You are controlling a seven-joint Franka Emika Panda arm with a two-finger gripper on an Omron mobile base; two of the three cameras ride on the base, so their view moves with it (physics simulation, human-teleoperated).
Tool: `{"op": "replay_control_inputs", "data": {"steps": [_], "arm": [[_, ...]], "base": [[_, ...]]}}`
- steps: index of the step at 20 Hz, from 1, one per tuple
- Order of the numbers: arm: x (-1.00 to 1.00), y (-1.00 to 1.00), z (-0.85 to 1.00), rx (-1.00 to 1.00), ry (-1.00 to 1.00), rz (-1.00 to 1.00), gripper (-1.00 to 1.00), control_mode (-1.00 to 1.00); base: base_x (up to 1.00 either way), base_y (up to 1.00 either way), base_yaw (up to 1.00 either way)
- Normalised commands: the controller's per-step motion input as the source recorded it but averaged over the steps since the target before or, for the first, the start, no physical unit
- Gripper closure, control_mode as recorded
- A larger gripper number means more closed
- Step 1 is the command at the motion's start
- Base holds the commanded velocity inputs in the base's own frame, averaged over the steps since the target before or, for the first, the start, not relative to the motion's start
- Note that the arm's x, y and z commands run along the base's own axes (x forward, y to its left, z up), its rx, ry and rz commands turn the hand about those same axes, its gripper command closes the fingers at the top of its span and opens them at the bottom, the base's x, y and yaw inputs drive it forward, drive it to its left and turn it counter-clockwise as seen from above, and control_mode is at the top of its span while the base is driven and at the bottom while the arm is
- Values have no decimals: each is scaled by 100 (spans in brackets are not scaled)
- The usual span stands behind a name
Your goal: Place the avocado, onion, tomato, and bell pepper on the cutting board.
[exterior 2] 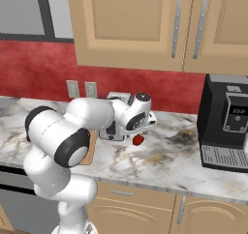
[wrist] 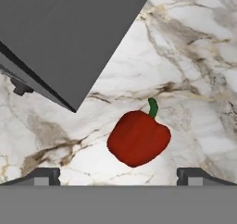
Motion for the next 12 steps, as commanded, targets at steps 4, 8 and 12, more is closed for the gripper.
{"op": "replay_control_inputs", "data": {"steps": [4,8,12], "arm": [[13,0,-13,0,0,4,-100,-100],[6,0,-17,0,0,4,-100,-100],[3,0,-22,0,2,3,-100,-100]], "base": [[0,0,0],[0,0,0],[0,0,0]]}}
